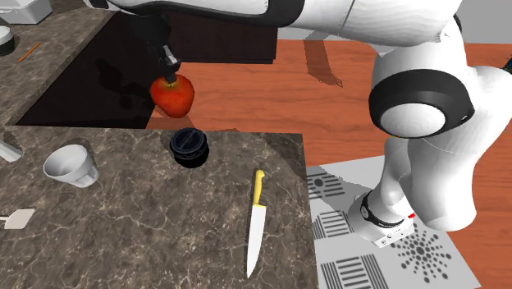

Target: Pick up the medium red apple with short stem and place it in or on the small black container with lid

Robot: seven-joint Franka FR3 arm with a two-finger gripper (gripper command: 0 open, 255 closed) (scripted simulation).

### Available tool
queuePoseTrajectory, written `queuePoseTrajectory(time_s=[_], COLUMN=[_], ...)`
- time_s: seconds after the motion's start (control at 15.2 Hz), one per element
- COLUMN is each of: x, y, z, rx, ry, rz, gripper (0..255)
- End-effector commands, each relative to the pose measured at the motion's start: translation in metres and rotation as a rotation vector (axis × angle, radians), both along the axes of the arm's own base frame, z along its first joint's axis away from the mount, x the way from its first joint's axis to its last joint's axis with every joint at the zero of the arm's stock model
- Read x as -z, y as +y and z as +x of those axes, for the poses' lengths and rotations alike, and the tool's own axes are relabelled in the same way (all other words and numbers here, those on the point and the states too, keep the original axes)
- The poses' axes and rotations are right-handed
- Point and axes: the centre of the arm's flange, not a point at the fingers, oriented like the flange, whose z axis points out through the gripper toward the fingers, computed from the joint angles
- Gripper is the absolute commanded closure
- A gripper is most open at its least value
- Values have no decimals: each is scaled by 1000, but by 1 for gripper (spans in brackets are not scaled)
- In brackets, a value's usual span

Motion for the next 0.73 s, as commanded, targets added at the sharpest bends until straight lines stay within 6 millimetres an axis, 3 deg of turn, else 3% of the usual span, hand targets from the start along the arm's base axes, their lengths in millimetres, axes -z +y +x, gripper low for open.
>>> queuePoseTrajectory(time_s=[0.0, 0.66], x=[-11, 42], y=[-18, -18], z=[15, 15], rx=[-4, -4], ry=[0, 0], rz=[0, 0], gripper=[255, 255])
